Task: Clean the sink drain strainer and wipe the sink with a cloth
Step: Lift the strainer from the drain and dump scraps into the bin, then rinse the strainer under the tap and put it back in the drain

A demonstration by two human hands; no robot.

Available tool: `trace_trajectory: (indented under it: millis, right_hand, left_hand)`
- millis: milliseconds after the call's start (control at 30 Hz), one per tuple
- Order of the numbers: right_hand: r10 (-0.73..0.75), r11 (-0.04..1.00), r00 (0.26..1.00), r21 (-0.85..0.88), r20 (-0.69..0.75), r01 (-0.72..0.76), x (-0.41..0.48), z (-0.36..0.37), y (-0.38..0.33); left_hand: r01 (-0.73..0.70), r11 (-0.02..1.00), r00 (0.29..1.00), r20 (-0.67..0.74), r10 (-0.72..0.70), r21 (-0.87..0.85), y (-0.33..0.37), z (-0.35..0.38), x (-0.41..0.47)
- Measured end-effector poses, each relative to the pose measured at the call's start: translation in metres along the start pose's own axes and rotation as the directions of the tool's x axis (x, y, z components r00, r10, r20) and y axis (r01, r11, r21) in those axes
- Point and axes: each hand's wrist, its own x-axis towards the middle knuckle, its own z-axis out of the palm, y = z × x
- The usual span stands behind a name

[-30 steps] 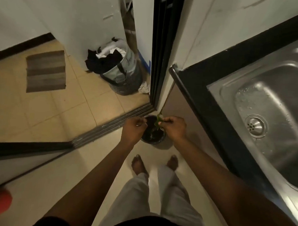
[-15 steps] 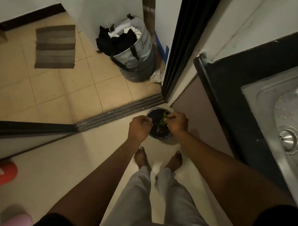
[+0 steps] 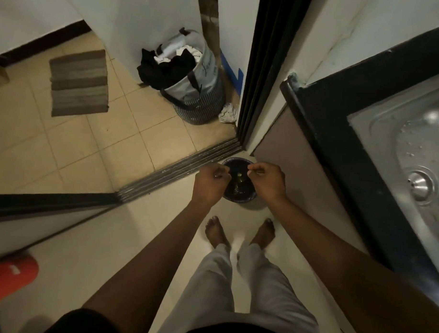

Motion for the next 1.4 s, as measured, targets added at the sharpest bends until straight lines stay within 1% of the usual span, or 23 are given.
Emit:
trace_trajectory:
  millis: [100,200,333,400,500,567,633,700,767,867,1000,1200,1400]
  right_hand:
    - [-0.067,0.997,0.996,0.034,-0.059,0.069,-0.025,-0.019,-0.013]
    - [-0.128,0.986,0.984,0.091,-0.128,0.14,-0.049,-0.043,-0.025]
    - [-0.164,0.963,0.966,0.178,-0.201,0.201,-0.083,-0.085,-0.041]
    - [-0.169,0.947,0.951,0.225,-0.257,0.229,-0.1,-0.107,-0.045]
    - [-0.164,0.933,0.925,0.252,-0.342,0.258,-0.12,-0.139,-0.046]
    - [-0.155,0.916,0.906,0.286,-0.393,0.281,-0.132,-0.159,-0.041]
    - [-0.113,0.884,0.895,0.368,-0.432,0.29,-0.142,-0.176,-0.034]
    - [-0.077,0.853,0.891,0.433,-0.448,0.291,-0.149,-0.191,-0.027]
    - [-0.052,0.838,0.872,0.454,-0.486,0.303,-0.155,-0.211,-0.015]
    - [-0.008,0.825,0.842,0.473,-0.539,0.31,-0.161,-0.24,0.002]
    - [0.049,0.807,0.81,0.501,-0.584,0.312,-0.172,-0.277,0.026]
    - [0.138,0.791,0.785,0.544,-0.604,0.279,-0.179,-0.327,0.061]
    - [0.174,0.787,0.775,0.559,-0.608,0.261,-0.173,-0.362,0.086]
  left_hand:
    - [-0.055,0.999,0.998,0.026,0.055,0.001,0.023,-0.011,-0.019]
    - [-0.156,0.988,0.987,0.039,0.156,0.009,0.048,-0.021,-0.038]
    - [-0.346,0.937,0.938,0.06,0.343,0.054,0.084,-0.024,-0.061]
    - [-0.399,0.916,0.915,0.08,0.395,0.047,0.102,-0.021,-0.072]
    - [-0.463,0.886,0.881,0.122,0.458,0.015,0.132,-0.009,-0.086]
    - [-0.456,0.889,0.877,0.146,0.458,-0.049,0.155,0.005,-0.098]
    - [-0.468,0.88,0.865,0.161,0.476,-0.086,0.174,0.02,-0.11]
    - [-0.496,0.861,0.843,0.177,0.508,-0.111,0.19,0.034,-0.119]
    - [-0.529,0.838,0.811,0.213,0.545,-0.134,0.207,0.053,-0.13]
    - [-0.556,0.818,0.776,0.259,0.574,-0.148,0.229,0.081,-0.141]
    - [-0.589,0.8,0.732,0.345,0.588,-0.112,0.249,0.118,-0.154]
    - [-0.594,0.798,0.717,0.379,0.584,-0.106,0.278,0.169,-0.171]
    - [-0.588,0.803,0.717,0.399,0.571,-0.094,0.297,0.208,-0.172]
